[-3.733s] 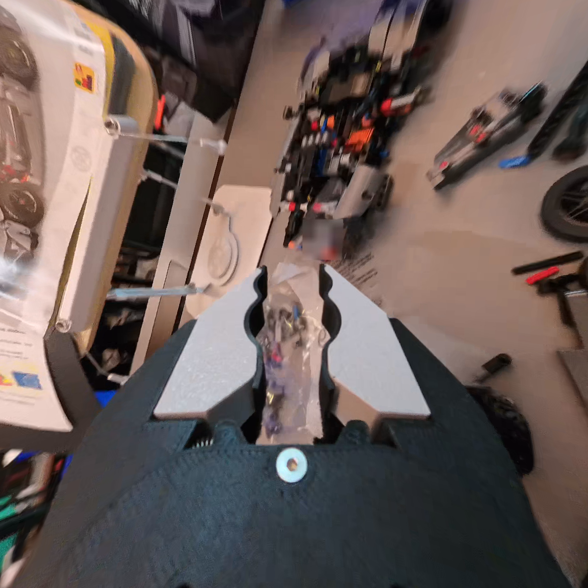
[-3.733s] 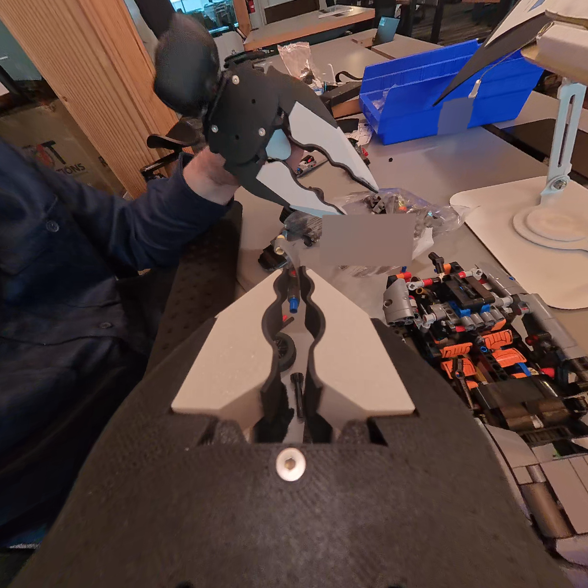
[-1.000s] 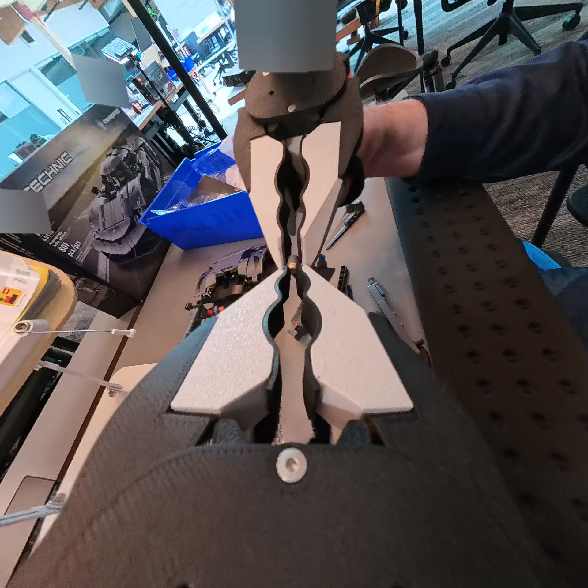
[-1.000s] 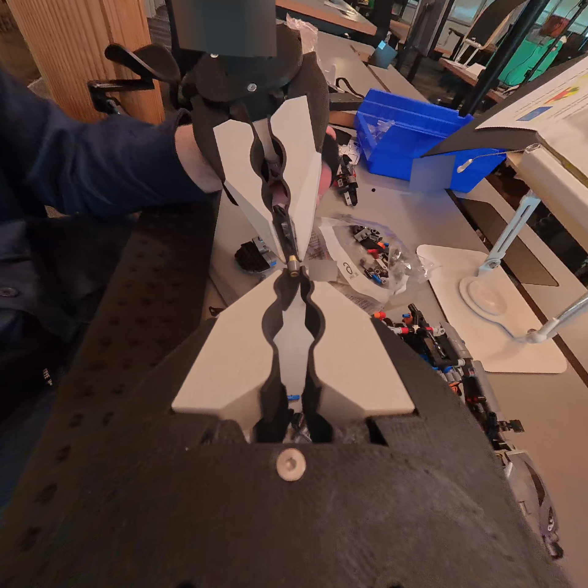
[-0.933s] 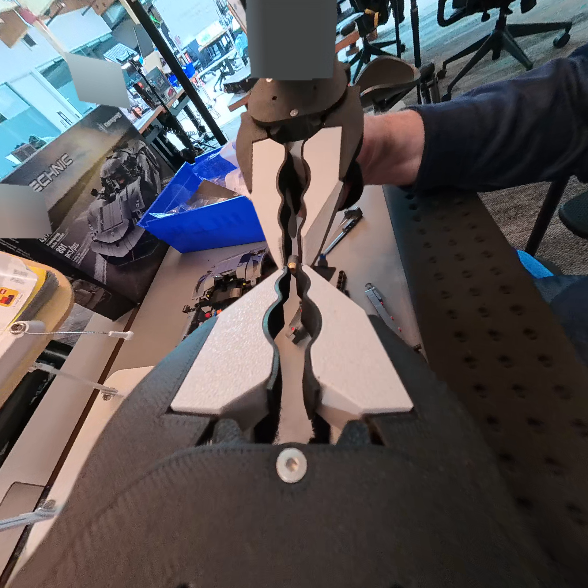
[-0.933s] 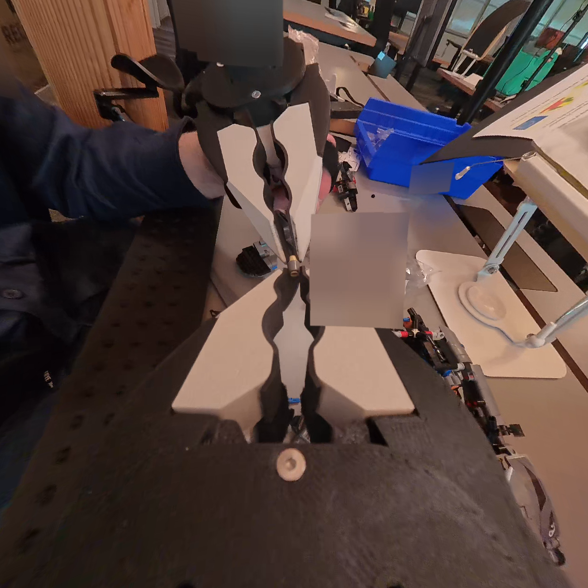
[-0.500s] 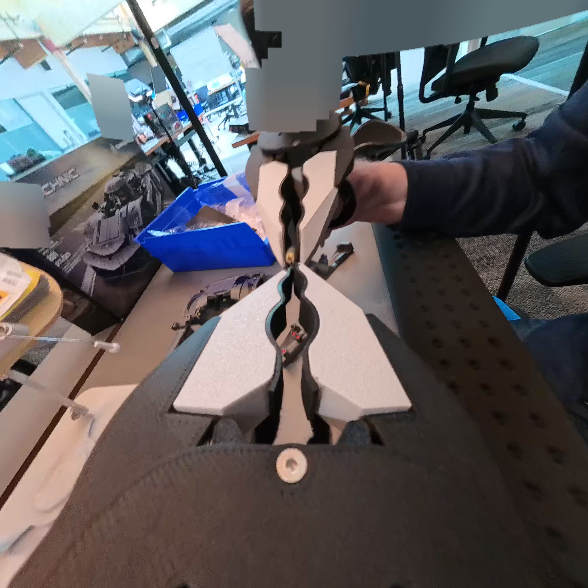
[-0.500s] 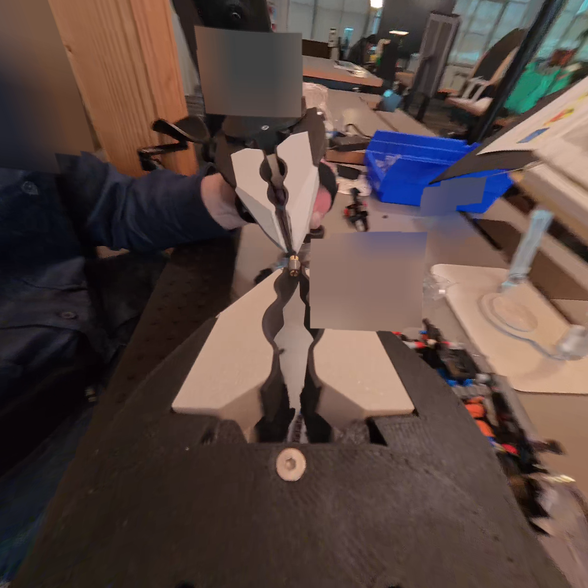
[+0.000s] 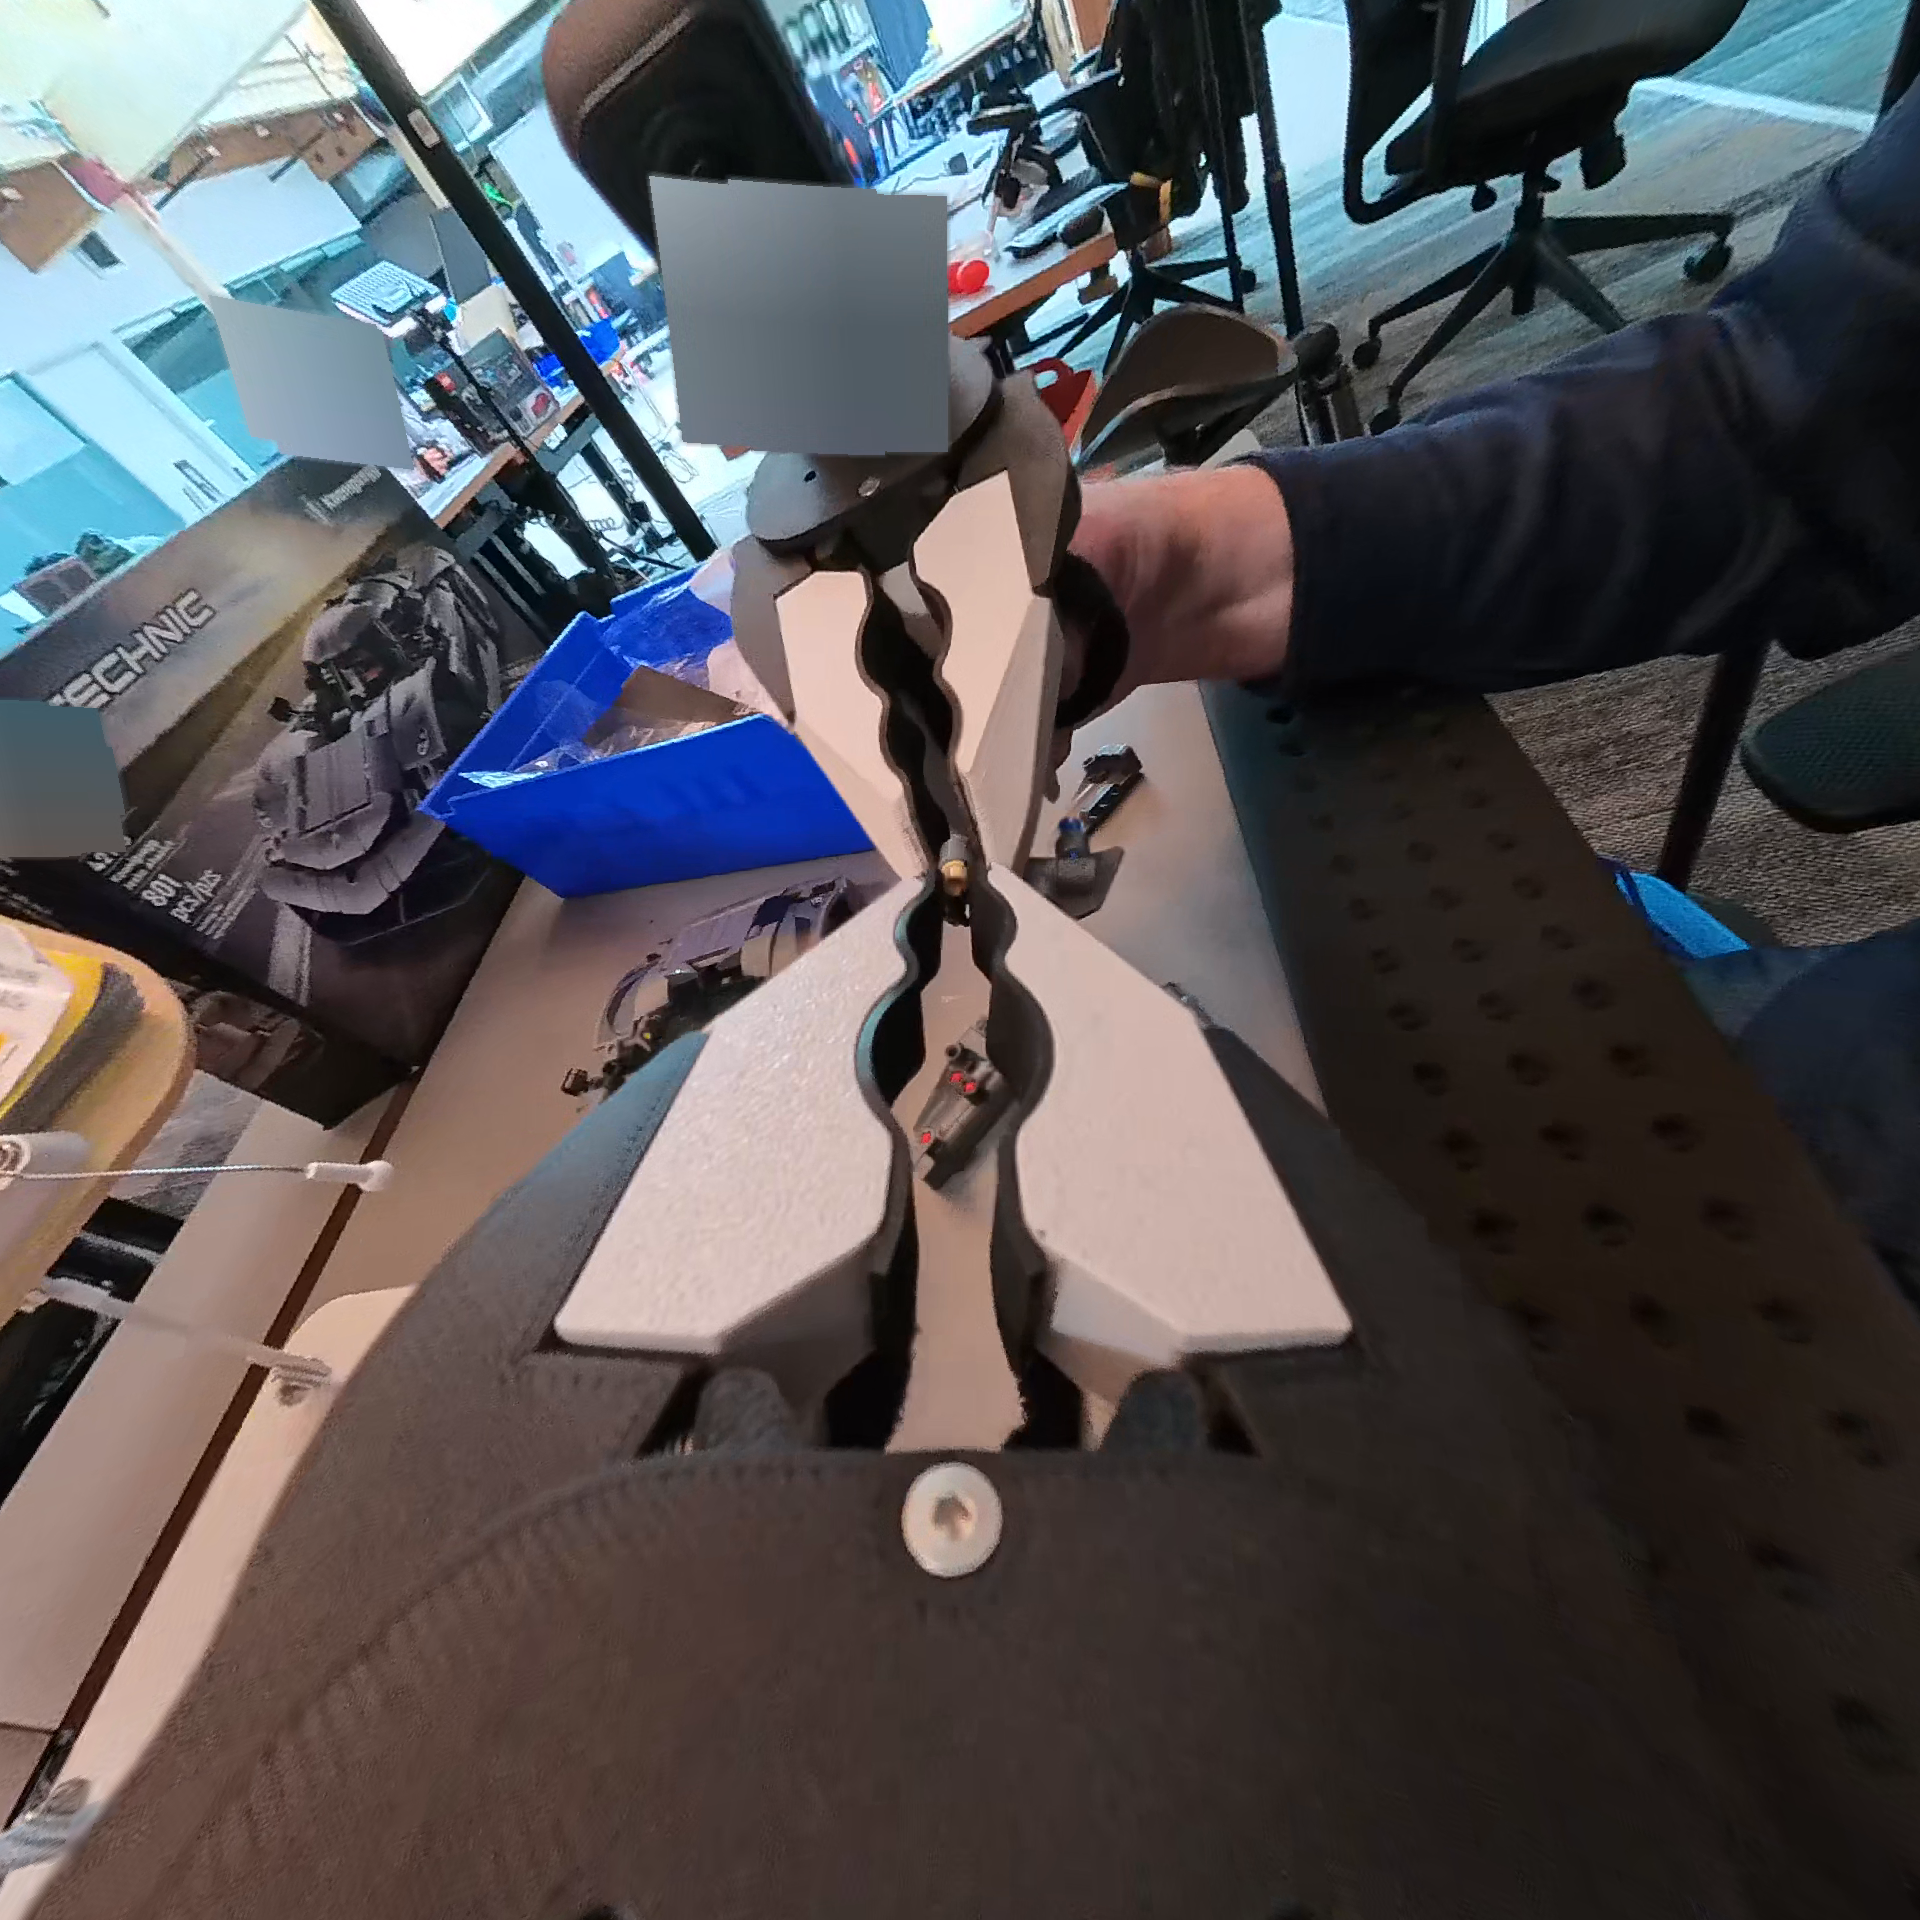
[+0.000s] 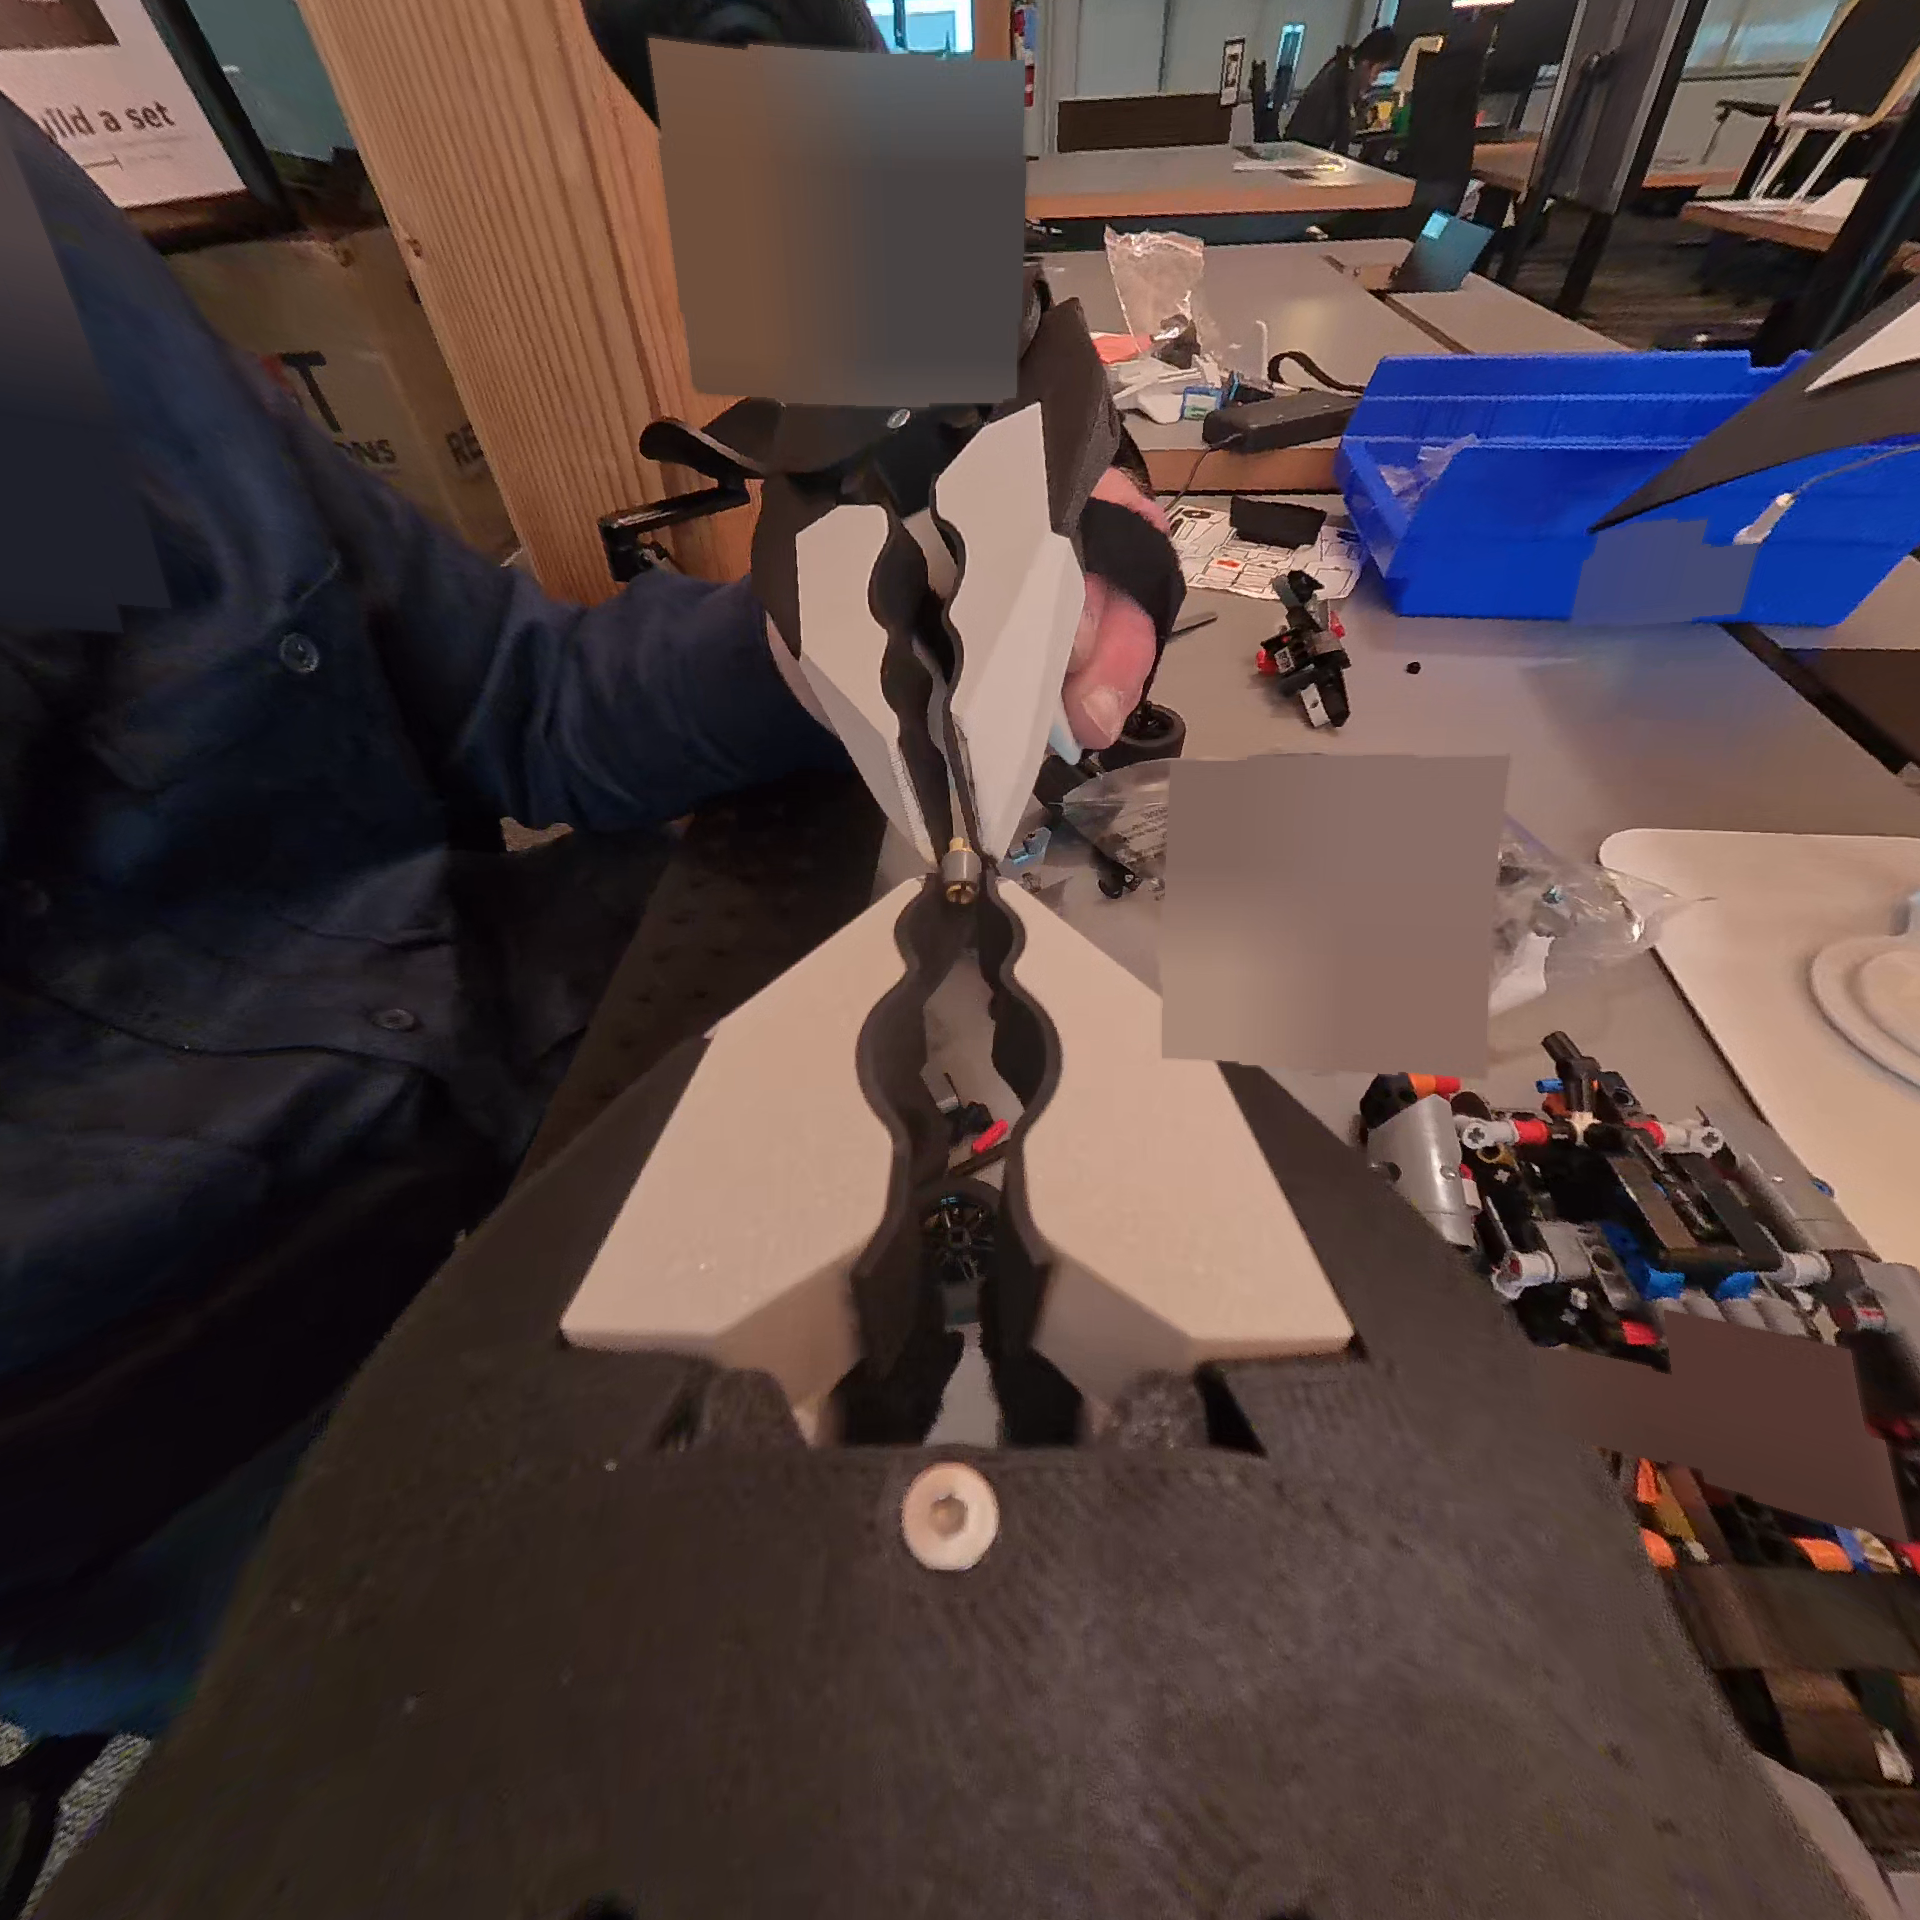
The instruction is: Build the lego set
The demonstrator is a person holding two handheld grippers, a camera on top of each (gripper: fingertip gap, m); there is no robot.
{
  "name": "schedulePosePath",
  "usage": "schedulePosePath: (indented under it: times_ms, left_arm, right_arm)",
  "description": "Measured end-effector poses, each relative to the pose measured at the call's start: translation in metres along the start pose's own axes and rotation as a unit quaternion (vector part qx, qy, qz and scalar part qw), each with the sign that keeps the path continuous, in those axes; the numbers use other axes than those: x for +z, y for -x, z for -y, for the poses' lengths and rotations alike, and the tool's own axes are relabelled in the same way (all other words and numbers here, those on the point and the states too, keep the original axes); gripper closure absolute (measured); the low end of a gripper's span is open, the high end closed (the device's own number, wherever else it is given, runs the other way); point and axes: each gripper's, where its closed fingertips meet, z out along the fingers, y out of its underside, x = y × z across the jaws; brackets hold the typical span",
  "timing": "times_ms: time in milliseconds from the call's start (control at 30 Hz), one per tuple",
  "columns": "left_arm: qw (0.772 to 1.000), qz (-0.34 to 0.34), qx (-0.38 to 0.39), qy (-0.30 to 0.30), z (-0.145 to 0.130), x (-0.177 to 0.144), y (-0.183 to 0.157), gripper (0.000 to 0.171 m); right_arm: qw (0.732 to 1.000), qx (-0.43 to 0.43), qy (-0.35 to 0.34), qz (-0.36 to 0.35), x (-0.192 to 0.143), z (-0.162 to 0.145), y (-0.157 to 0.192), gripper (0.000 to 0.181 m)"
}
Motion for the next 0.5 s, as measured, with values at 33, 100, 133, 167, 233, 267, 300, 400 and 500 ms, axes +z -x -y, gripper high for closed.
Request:
schedulePosePath:
  times_ms: [33,100,133,167,233,267,300,400,500]
  left_arm:
    - [1.0,0.0,0.003,0.001,0.001,-0.001,-0.001,0.17]
    - [1.0,-0.007,0.002,-0.008,0.007,-0.003,-0.004,0.171]
    - [1.0,-0.011,-0.001,-0.013,0.008,-0.004,-0.005,0.171]
    - [1.0,-0.012,-0.01,-0.02,0.011,-0.005,-0.005,0.171]
    - [0.999,-0.014,-0.015,-0.03,0.015,-0.006,-0.006,0.171]
    - [0.999,-0.006,-0.02,-0.034,0.016,-0.007,-0.003,0.171]
    - [0.999,-0.003,-0.029,-0.039,0.016,-0.01,0.001,0.171]
    - [0.998,-0.012,-0.044,-0.036,0.012,-0.009,0.002,0.171]
    - [0.999,0.024,-0.025,-0.015,0.004,-0.005,0.011,0.171]
  right_arm:
    - [1.0,-0.004,-0.004,0.005,0.0,0.002,0.003,0.177]
    - [1.0,-0.011,-0.013,0.011,0.0,0.005,0.006,0.177]
    - [1.0,-0.015,-0.016,0.01,-0.001,0.007,0.007,0.177]
    - [1.0,-0.016,-0.02,0.015,-0.002,0.008,0.008,0.177]
    - [1.0,-0.018,-0.021,0.004,-0.005,0.007,0.005,0.177]
    - [0.999,-0.019,-0.027,0.006,-0.007,0.009,0.007,0.177]
    - [0.999,-0.02,-0.038,0.014,-0.01,0.013,0.01,0.177]
    - [0.999,-0.017,-0.042,0.003,-0.014,0.014,0.004,0.177]
    - [0.998,0.02,-0.048,0.027,-0.009,0.013,0.006,0.177]
